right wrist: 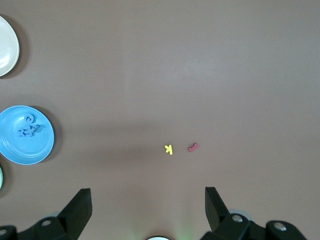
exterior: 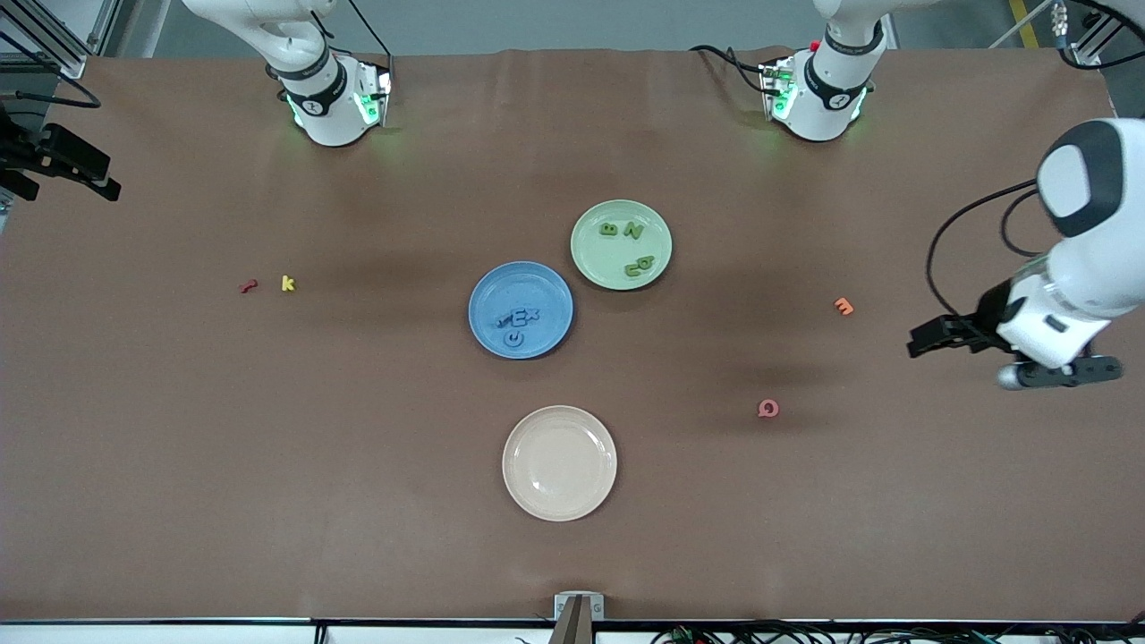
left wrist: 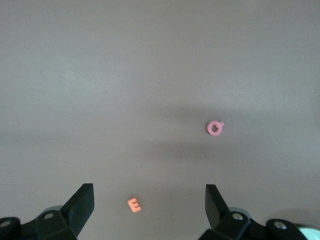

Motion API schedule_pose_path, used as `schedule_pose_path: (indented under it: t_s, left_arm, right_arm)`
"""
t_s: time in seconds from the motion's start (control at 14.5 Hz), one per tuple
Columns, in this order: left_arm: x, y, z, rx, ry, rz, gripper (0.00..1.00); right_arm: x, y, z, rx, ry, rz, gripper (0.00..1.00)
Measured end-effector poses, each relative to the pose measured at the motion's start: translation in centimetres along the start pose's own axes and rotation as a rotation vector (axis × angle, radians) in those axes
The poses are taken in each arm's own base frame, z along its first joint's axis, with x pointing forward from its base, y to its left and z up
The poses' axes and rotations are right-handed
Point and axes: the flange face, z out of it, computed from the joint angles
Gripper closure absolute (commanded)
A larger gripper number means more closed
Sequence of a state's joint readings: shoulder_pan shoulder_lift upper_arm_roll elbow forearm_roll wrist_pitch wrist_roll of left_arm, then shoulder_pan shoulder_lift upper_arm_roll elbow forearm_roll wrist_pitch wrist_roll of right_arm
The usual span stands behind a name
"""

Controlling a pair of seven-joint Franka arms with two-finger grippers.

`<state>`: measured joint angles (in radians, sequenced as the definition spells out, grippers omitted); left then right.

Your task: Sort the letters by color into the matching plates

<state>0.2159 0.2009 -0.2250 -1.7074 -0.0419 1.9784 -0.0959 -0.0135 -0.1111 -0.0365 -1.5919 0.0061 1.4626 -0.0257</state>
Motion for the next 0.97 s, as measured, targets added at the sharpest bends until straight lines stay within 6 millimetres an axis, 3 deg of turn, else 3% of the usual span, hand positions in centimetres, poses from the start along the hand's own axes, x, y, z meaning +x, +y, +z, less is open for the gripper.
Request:
schedule_pose_path:
  t_s: [0.28,0.62,0.97]
  left_arm:
    - [0.2,-2.8,-5.1,0.02,0.081,-0.021,0.02]
    - [-3.1,-3.3,-12.6,0.049,0.118,-0.033,0.01]
    - [-3.4,-3.0,-15.9,0.05,0.145,-0.031,0.01]
  right_arm:
    - [0.0,0.0,0.0,0.0,0.0,0.0,0.0]
    - [0.0,0.0,0.0,0.0,0.0,-0.001,0.0]
    - [0.0,0.0,0.0,0.0,0.0,-0.002,0.0]
